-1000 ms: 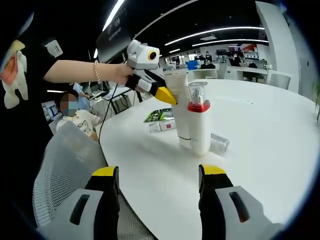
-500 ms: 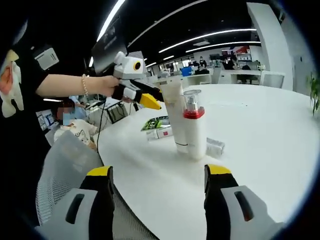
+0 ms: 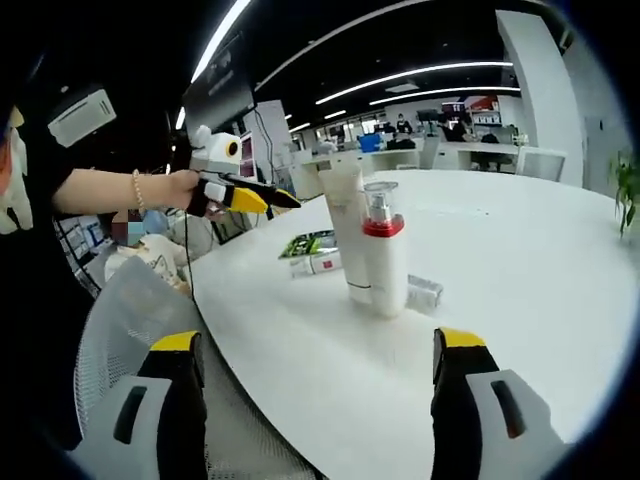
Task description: Arrange the skincare products in the storage area until every visible bottle or jar stands upright without overlapping.
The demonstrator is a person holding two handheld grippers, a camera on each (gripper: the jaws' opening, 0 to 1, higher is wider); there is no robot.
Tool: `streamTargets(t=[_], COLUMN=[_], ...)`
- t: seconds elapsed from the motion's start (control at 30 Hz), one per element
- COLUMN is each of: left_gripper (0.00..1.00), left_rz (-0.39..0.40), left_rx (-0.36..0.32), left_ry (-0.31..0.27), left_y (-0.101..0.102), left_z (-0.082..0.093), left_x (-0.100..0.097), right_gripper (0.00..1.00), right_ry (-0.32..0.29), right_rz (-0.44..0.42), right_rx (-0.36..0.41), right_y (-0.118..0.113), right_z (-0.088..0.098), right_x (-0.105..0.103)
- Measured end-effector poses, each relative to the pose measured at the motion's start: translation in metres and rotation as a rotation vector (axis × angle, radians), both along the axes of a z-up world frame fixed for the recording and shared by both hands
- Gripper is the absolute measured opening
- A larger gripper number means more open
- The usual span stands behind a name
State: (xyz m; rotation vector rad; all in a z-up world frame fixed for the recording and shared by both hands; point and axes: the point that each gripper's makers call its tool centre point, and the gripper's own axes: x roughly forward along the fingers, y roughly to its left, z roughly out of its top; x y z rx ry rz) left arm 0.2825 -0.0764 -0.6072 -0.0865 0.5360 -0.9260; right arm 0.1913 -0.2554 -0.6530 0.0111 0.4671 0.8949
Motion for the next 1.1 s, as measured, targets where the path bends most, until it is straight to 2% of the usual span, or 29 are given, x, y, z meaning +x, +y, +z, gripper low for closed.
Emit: streamTargets(t=[0.1,0.2,0.37,0.6,0.7,0.9,1.0,1.1], left_gripper=[0.65,0.73,0.82,0.99,0.96,0.99,0.99,0.98], left_rz=[0.029,0.048,0.069,0.115,0.186,0.233,0.215,0.23], left_rx=[-0.009,-0.039,-0.031,-0.06,-0.019,0.071,0.082,0.083], left_ry=[-0.01,-0.018,-0.016,0.005,-0.051,-0.076,-0.077,-0.071], left_y=[0.01,0.014,0.03,0.058,0.075,0.097,0.094,0.093], left_z=[0.002,0.006,0.004,0.005,0.004,-0.012,-0.013,-0.012], left_x=[-0.01,-0.022,-0.029,-0.052,-0.055,-0.075,-0.086,-0.09], right_gripper=[0.97,1.0,1.0,1.0,1.0,1.0,1.0,1.0], right_ry=[0.001,-0.006,-0.004,0.008,0.008,0.012,0.015,0.062], right_rz=[0.002,-0.006,-0.06,-0.146,-0.177,-0.253,-0.252,-0.247], right_rx=[-0.012,-0.015,0.034,0.027,0.026,0.033,0.016,0.005], right_y=[0.0,-0.001,0.0,0.005,0.007,0.009,0.007,0.006], right_z=[-0.001,0.0,0.014,0.019,0.021,0.024,0.02,0.015], right_x=[0.0,0.001,0.001,0.002,0.002,-0.005,-0.008,-0.01])
